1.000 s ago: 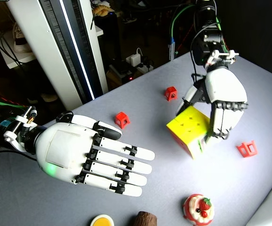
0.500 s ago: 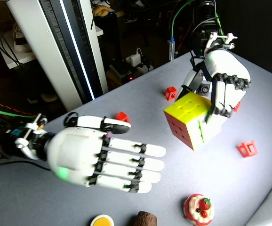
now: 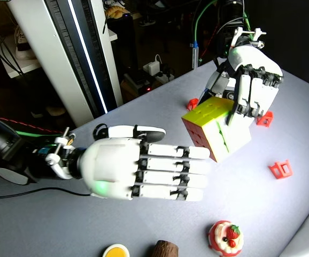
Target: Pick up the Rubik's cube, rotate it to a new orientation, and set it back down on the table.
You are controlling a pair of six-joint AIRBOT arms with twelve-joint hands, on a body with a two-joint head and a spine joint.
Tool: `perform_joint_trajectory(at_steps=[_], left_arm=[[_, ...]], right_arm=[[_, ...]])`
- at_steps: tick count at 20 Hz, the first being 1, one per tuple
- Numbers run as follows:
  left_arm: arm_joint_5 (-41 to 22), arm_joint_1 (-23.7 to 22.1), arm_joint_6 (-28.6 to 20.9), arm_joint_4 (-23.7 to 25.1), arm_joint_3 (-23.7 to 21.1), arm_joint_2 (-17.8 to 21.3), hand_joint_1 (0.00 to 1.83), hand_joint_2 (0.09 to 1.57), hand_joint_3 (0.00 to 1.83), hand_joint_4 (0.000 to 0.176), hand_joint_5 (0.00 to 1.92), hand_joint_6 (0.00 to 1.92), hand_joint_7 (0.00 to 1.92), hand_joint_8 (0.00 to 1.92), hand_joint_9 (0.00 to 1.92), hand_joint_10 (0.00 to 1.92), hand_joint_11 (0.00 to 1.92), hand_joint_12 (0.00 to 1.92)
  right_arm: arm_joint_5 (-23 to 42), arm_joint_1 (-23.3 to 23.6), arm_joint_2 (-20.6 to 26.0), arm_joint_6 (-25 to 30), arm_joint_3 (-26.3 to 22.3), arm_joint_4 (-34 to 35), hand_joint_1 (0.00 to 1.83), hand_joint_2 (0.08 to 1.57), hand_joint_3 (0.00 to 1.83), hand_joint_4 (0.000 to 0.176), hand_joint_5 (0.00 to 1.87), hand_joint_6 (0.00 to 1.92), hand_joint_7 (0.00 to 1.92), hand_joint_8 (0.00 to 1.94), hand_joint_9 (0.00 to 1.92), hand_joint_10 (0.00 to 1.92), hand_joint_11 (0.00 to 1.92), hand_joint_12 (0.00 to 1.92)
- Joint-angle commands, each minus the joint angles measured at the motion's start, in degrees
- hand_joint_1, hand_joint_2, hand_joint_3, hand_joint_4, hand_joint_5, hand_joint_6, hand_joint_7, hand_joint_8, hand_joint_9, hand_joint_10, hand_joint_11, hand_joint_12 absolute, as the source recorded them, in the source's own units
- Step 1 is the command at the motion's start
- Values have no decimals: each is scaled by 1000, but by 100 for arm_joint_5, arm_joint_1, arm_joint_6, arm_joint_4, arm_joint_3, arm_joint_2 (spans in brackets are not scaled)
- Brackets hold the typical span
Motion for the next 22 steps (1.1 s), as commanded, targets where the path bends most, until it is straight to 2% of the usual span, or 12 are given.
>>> perform_joint_trajectory(at_steps=[1,3,8,10,11,12,13,16,18,19,21,22], left_arm=[[-938,-104,-56,-113,-30,21,1227,613,1337,0,880,1608,972,1869,1150,1921,1174,1921],[-961,-116,-56,-113,-34,19,1371,549,1432,0,899,1651,982,1812,1015,1921,1149,1921],[-962,-121,-56,-94,-34,16,1403,559,1366,0,939,1469,952,1788,941,1921,1239,1921],[-936,-117,-55,-95,-30,13,1268,518,1535,0,996,1623,1036,1896,1213,1921,1328,1921],[-938,-113,-55,-97,-26,12,1391,467,1632,0,945,1861,1065,1841,1159,1846,1331,1896],[-949,-112,-56,-98,-28,12,1420,448,1650,0,951,1800,1085,1821,1140,1906,1331,1916],[-968,-115,-56,-98,-30,11,1414,521,1455,0,874,1586,1021,1759,1057,1918,1350,1920],[-975,-118,-56,-105,-29,10,1238,709,1096,0,833,1422,912,1814,1177,1921,1264,1921],[-985,-114,-56,-122,-28,11,1227,746,1066,0,796,1441,884,1858,1228,1921,1338,1921],[-983,-108,-56,-138,-26,11,1378,569,1354,0,886,1500,975,1775,1068,1921,1376,1921],[-998,-91,-54,-187,-16,12,1267,571,1437,0,894,1661,1003,1885,1191,1921,1313,1921],[-1011,-86,-51,-205,-14,12,1235,616,1355,0,868,1612,975,1914,1262,1921,1343,1921]], right_arm=[[678,112,-27,34,30,104,15,1381,3,0,30,48,75,9,0,181,0,256],[629,173,-111,34,77,38,9,1390,5,0,1,9,17,1,0,6,0,9],[606,290,-203,34,112,-133,8,1389,2,0,0,0,0,0,0,0,0,0],[612,310,-219,34,107,-230,42,1378,0,0,0,0,0,0,0,0,0,0],[613,314,-220,34,96,-281,55,1380,0,0,0,0,0,0,0,0,0,0],[613,315,-220,34,85,-300,78,1381,0,0,0,0,0,0,0,0,0,0],[615,315,-220,34,69,-324,108,1377,0,0,0,0,0,0,0,0,0,0],[626,315,-230,34,33,-426,4,1378,0,0,0,0,0,0,0,0,0,0],[656,313,-230,34,-5,-476,0,1370,0,0,0,0,0,0,0,0,0,0],[697,313,-230,34,-35,-514,0,1371,0,0,0,0,0,0,0,0,0,0],[745,313,-229,34,-108,-588,0,1382,1,0,0,0,0,0,9,4,0,0],[780,309,-228,34,-164,-613,0,1411,0,0,0,0,3,2,65,163,0,287]])
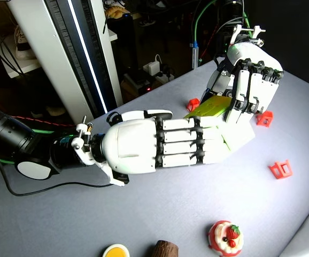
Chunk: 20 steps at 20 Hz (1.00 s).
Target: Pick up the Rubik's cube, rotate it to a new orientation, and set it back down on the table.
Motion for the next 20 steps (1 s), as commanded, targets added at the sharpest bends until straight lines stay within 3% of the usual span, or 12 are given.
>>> perform_joint_trajectory(at_steps=[1,2,4,6,8,10,13,14,16,17,19,20], left_arm=[[-936,-74,-43,-163,8,13,1217,768,1057,0,795,1449,846,1920,1256,1921,1334,1921],[-950,-64,-31,-195,8,15,1217,778,1032,0,798,1428,829,1921,1239,1921,1319,1921],[-979,-48,-15,-252,10,18,1227,577,1448,0,915,1684,1001,1921,1223,1921,1298,1921],[-1023,-20,-13,-302,12,18,1202,571,1506,0,917,1806,1008,1906,1195,1921,1276,1921],[-1047,-14,-13,-320,11,18,1218,555,1516,0,925,1760,1030,1920,1264,1921,1366,1921],[-1064,-8,-13,-335,10,20,1214,590,1454,0,868,1769,1011,1900,1220,1921,1296,1921],[-1064,-7,-13,-343,11,20,1211,613,1389,0,860,1726,973,1887,1188,1921,1285,1921],[-1064,-6,-11,-353,11,20,1209,614,1395,0,849,1749,983,1877,1220,1921,1326,1921],[-1064,-5,-11,-361,14,20,1194,616,1438,0,851,1817,982,1915,1241,1921,1363,1921],[-1064,-4,-11,-363,15,19,1181,633,1418,0,849,1831,949,1920,1179,1921,1312,1921],[-1066,-2,-8,-372,17,19,1216,588,1437,0,907,1709,980,1921,1256,1921,1380,1921],[-1067,-2,-5,-380,17,19,1216,588,1437,0,907,1709,980,1921,1256,1921,1380,1921]], right_arm=[[818,48,-13,34,-52,41,0,1410,0,0,0,0,28,10,90,270,0,638],[840,17,-12,34,-94,18,0,1402,0,0,51,21,98,27,17,531,0,814],[888,-22,-10,34,-163,-34,0,1413,1,0,109,57,206,64,0,839,0,1214],[912,-66,-6,34,-247,-70,0,1417,1,0,49,37,97,14,0,794,0,1266],[933,-145,-2,34,-291,-70,0,1412,0,0,34,39,92,8,0,873,0,1322],[1000,-239,0,34,-320,-39,0,1411,0,0,80,75,154,30,0,1020,0,1497],[1133,-312,11,34,-412,-21,0,1417,1,0,52,99,155,28,0,1077,0,1520],[1172,-326,15,34,-446,-20,4,1416,0,0,10,314,208,80,0,1127,0,1537],[1191,-347,20,34,-476,-22,0,1418,1,0,0,417,258,134,0,1162,0,1510],[1196,-355,21,34,-482,-23,63,1401,0,0,0,598,288,200,23,1222,0,1596],[1225,-410,21,34,-525,-32,26,1402,0,0,0,727,188,485,3,1276,0,1673],[1232,-425,21,34,-543,-63,26,1402,0,0,0,727,188,485,3,1276,0,1673]])
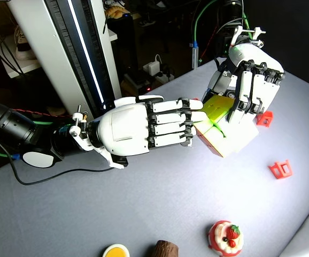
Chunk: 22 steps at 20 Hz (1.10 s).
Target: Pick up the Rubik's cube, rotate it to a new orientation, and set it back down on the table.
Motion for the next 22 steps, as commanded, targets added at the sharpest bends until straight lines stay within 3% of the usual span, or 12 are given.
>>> perform_joint_trajectory(at_steps=[1,4,5,6,7,10,12,14,17,18,20,22], left_arm=[[-991,-90,-73,-186,18,19,1207,587,1455,0,913,1744,977,1921,1250,1921,1365,1921],[-992,-89,-72,-211,28,17,1355,596,1420,0,987,1886,926,1901,1210,1921,1325,1921],[-991,-89,-72,-224,33,12,1379,634,1281,0,950,1920,876,1812,952,1921,1042,1921],[-994,-88,-72,-233,38,9,1526,574,1382,0,966,1921,896,1875,906,1921,1081,1921],[-999,-86,-70,-244,38,8,1255,600,1425,18,933,1810,911,1912,1002,1921,1111,1921],[-1024,-74,-69,-269,37,7,1391,590,1415,27,1011,1921,921,1887,1225,1921,1340,1921],[-1028,-72,-69,-277,37,3,1223,616,1419,40,923,1833,911,1911,1091,1921,1200,1921],[-1042,-72,-70,-291,37,-3,1189,607,1436,34,925,1780,921,1921,1095,1921,1195,1921],[-1062,-57,-70,-302,35,-6,1390,607,1377,13,986,1920,903,1876,1172,1921,1286,1921],[-1070,-44,-71,-317,32,-5,1533,564,1405,0,962,1921,893,1885,961,1921,1154,1921],[-1036,8,-59,-384,48,-5,1430,581,1382,0,957,1921,912,1848,1084,1918,1212,1921],[-966,43,-55,-474,106,-28,1564,547,1425,0,937,1921,901,1886,922,1921,1138,1921]], right_arm=[[609,34,-24,38,-42,21,25,1402,0,0,0,756,150,605,0,1289,0,1724],[608,22,-24,38,-74,-103,84,1389,0,0,0,792,130,675,3,1340,0,1753],[602,22,-24,38,-81,-177,89,1393,1,0,0,893,126,732,25,1372,0,1820],[574,21,-24,38,-82,-244,64,1402,4,0,0,803,102,718,3,1330,0,1807],[543,12,-25,38,-82,-292,67,1397,1,0,0,769,90,712,0,1300,0,1804],[434,-51,-110,38,-27,-409,72,1401,4,0,0,685,111,638,0,1229,0,1823],[338,-59,-194,38,23,-477,31,1418,3,0,7,694,171,465,0,1154,0,1710],[279,-58,-270,38,67,-533,21,1433,1,0,27,700,233,316,12,1109,0,1682],[195,-57,-376,38,138,-563,58,1406,0,0,0,688,239,308,5,1157,0,1671],[189,-57,-378,38,145,-565,125,1379,0,0,0,808,202,454,0,1272,0,1713],[205,-57,-372,38,104,-620,158,1390,0,0,0,956,151,787,55,1421,0,1879],[210,23,-291,38,-61,-731,96,1416,6,0,3,1015,151,938,122,1445,0,1916]])
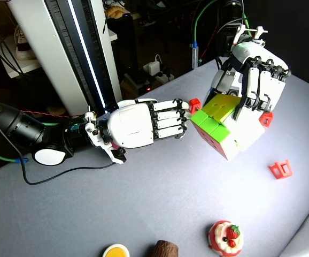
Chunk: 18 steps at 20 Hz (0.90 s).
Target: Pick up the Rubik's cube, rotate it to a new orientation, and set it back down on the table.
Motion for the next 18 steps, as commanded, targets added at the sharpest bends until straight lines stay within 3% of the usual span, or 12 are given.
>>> perform_joint_trajectory(at_steps=[1,2,3,4,6,9,10,11,12,14,17,18], left_arm=[[-775,-76,-50,-141,34,-17,1576,523,1471,0,947,1921,917,1906,951,1921,1187,1921],[-747,-70,-49,-170,49,-19,1429,577,1451,0,1013,1921,922,1918,1169,1921,1302,1921],[-715,-59,-43,-207,70,-23,1471,622,1118,0,1024,1921,1115,1920,1276,1921,1382,1921],[-686,-40,-41,-241,90,-29,1467,680,955,0,1052,1921,1232,1921,1372,1921,1466,1921],[-619,-8,-34,-304,128,-42,1473,673,899,0,1184,1921,1369,1921,1497,1921,1593,1921],[-544,19,-26,-339,158,-62,1476,631,940,0,1187,1921,1374,1921,1481,1921,1575,1921],[-525,34,-26,-350,167,-72,1482,628,952,0,1167,1921,1362,1921,1475,1921,1582,1921],[-516,46,-26,-353,174,-78,1488,615,990,0,1178,1921,1360,1921,1476,1921,1579,1921],[-515,49,-26,-353,173,-79,1490,614,1002,0,1189,1921,1361,1921,1475,1921,1573,1921],[-521,49,-26,-352,168,-83,1485,627,993,0,1188,1921,1379,1921,1494,1921,1582,1921],[-563,47,-46,-350,168,-106,1498,638,985,0,1073,1921,1349,1921,1486,1921,1589,1921],[-599,47,-64,-349,167,-119,1488,638,987,0,1007,1921,1247,1921,1358,1921,1473,1921]], right_arm=[[836,101,172,38,-167,21,28,1435,13,0,0,988,150,946,121,1430,0,1897],[883,102,288,38,-255,21,5,1451,16,0,0,965,151,948,109,1431,0,1875],[943,102,387,38,-328,21,0,1449,12,0,0,985,133,956,91,1454,0,1879],[997,111,470,38,-388,21,0,1446,7,0,0,952,81,1026,72,1502,0,1905],[1088,161,603,38,-484,23,0,1435,1,0,0,730,8,994,36,1493,0,1902],[1174,201,710,38,-542,63,94,1439,0,0,0,604,117,448,1,1008,0,1618],[1224,202,731,38,-551,98,29,1466,11,0,0,456,60,351,0,700,0,1514],[1253,202,748,38,-553,132,6,1470,8,0,0,330,43,192,0,376,0,1190],[1256,202,761,38,-553,168,15,1460,2,0,23,285,79,121,0,328,0,1037],[1250,202,790,38,-519,281,0,1408,0,0,2,48,11,12,0,32,0,133],[1119,200,808,38,-414,408,0,1349,0,0,0,0,0,0,0,0,0,0],[1063,200,808,38,-382,423,0,1359,0,0,0,0,0,0,0,0,0,0]])
